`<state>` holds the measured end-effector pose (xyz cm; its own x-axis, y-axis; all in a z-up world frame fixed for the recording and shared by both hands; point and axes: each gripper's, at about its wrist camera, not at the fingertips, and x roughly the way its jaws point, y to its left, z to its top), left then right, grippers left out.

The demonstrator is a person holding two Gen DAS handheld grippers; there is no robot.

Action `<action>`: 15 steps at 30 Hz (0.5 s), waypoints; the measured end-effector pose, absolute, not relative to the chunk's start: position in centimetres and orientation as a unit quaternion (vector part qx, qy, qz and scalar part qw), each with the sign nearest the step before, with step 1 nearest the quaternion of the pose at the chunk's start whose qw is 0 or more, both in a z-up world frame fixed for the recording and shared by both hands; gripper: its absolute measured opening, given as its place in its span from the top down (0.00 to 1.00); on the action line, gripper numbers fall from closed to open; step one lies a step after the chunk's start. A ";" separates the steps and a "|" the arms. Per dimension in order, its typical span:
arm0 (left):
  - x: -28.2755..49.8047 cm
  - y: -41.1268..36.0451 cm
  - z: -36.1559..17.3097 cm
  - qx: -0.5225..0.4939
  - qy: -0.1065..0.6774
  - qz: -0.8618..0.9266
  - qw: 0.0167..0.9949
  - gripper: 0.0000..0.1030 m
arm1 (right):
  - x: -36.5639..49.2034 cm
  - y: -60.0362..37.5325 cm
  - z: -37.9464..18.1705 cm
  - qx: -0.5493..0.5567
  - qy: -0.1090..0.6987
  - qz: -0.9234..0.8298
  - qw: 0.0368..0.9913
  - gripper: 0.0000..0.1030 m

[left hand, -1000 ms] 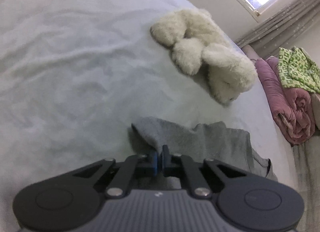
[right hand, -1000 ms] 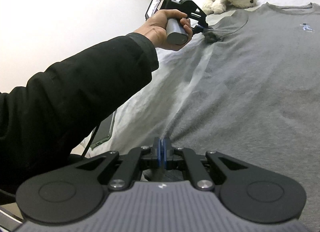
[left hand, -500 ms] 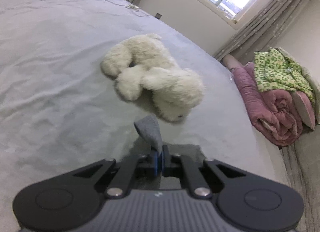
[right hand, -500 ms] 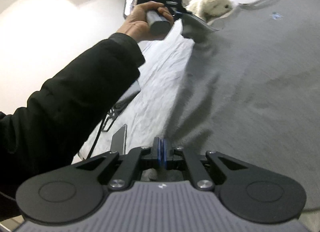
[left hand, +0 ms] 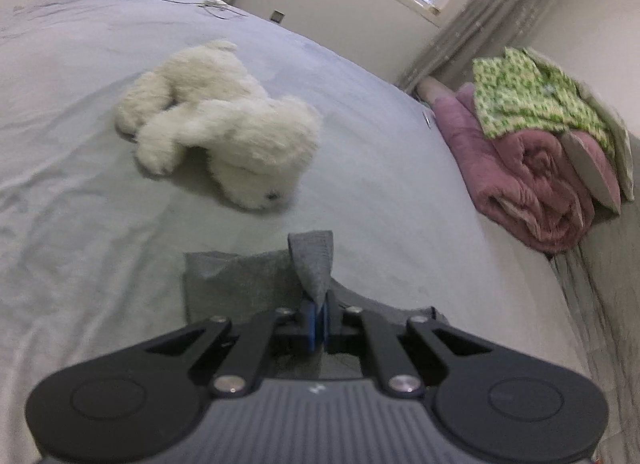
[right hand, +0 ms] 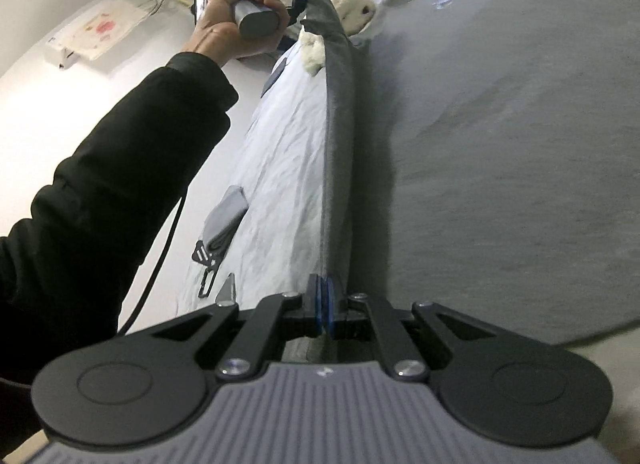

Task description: Fold clothes

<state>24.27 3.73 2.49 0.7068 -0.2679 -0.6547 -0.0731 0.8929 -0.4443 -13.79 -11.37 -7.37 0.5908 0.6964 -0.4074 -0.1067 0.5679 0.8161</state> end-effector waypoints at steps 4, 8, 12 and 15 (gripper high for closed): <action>24.8 0.9 1.6 -0.202 0.391 -0.049 0.897 0.97 | -13.8 -12.2 -8.0 0.398 0.377 0.234 0.803 0.95; 25.8 -1.3 0.6 -0.177 0.408 -0.032 0.895 0.97 | -13.4 -12.9 -8.7 0.398 0.385 0.222 0.803 0.95; 26.5 -4.0 -0.5 -0.126 0.419 -0.025 0.899 0.97 | -13.3 -13.4 -9.1 0.387 0.394 0.217 0.805 0.94; 26.5 -5.5 -1.5 -0.112 0.424 -0.034 0.898 0.97 | -13.6 -13.8 -9.2 0.372 0.394 0.217 0.812 0.94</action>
<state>26.50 -5.52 -1.53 0.6376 -0.1566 -0.7542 -0.0339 0.9725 -0.2306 -13.64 -13.80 -9.23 0.5956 0.6455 -0.4782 -0.0592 0.6289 0.7752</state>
